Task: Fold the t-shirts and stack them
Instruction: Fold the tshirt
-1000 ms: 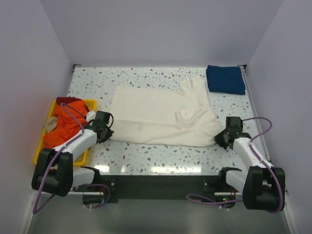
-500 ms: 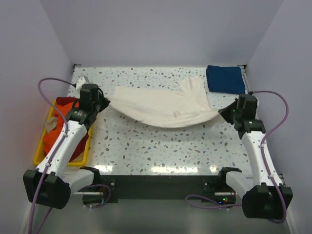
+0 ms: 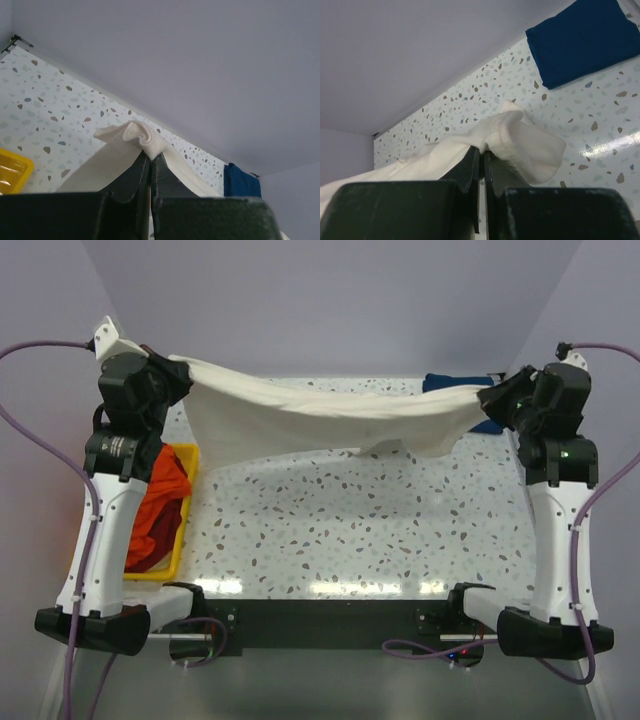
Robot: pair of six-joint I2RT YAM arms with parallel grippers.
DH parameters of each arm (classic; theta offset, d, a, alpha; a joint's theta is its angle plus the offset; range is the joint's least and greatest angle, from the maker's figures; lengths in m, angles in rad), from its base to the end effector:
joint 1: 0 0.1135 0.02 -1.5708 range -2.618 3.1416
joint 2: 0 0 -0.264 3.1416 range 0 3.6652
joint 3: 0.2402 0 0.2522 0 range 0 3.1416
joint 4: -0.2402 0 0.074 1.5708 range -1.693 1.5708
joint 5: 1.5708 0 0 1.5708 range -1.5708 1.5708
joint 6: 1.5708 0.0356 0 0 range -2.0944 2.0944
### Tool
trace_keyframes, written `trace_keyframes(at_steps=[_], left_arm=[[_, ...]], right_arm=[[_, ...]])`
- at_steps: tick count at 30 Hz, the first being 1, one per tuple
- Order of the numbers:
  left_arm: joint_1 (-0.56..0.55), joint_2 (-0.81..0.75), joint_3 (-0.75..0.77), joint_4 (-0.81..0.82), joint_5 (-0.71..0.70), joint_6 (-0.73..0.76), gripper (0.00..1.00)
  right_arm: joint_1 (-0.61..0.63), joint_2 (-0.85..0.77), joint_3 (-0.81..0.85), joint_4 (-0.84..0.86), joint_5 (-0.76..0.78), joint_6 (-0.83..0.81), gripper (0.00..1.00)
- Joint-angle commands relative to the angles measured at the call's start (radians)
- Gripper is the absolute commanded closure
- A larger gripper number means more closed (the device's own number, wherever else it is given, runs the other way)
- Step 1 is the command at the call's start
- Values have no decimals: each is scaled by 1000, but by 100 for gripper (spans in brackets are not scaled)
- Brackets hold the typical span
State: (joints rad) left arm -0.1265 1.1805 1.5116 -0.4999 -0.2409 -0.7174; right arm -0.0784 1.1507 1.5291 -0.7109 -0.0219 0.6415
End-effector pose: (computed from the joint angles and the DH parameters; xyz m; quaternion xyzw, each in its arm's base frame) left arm 0.2379 -0.0217 0.4758 -0.2950 0.7032 -0.1785 0.6218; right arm 0.2208 -0.0166 0.4650 0.2809 0.7644 0.1698 0.5550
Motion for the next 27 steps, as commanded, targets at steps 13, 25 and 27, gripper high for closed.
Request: trace_keyframes(at_steps=[13, 25, 27], left_arm=[[34, 152, 242, 61, 63, 30, 100], [126, 709, 869, 95, 276, -24, 100], [160, 740, 891, 106, 310, -49, 100]], right_arm=[[-23, 167, 293, 77, -84, -28, 100], [-21, 657, 738, 355, -199, 99, 100], [-21, 685, 838, 344, -208, 109, 100]])
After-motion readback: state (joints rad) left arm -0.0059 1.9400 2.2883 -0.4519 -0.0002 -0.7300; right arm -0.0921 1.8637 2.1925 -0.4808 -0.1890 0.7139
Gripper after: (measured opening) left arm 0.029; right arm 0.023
